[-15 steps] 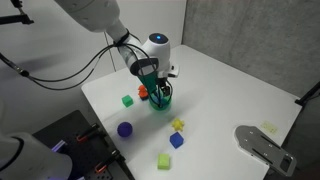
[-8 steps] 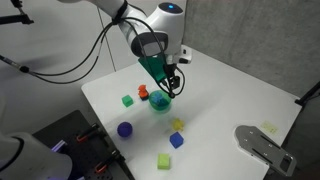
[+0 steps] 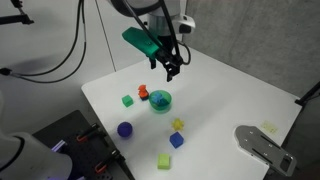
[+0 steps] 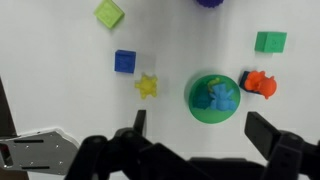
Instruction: Pick up the light blue toy and place it in the green bowl
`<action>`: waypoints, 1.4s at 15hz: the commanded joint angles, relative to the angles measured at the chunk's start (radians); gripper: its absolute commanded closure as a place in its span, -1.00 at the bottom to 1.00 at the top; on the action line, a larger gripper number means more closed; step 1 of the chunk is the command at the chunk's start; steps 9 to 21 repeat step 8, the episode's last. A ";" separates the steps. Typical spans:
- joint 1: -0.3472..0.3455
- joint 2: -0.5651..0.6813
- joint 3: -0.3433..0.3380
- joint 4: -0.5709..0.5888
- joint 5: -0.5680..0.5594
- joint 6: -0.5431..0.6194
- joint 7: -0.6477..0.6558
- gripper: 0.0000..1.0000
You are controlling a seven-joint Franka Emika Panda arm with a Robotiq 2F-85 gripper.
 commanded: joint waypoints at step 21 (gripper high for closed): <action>0.051 -0.123 -0.053 0.001 -0.084 -0.145 -0.053 -1.00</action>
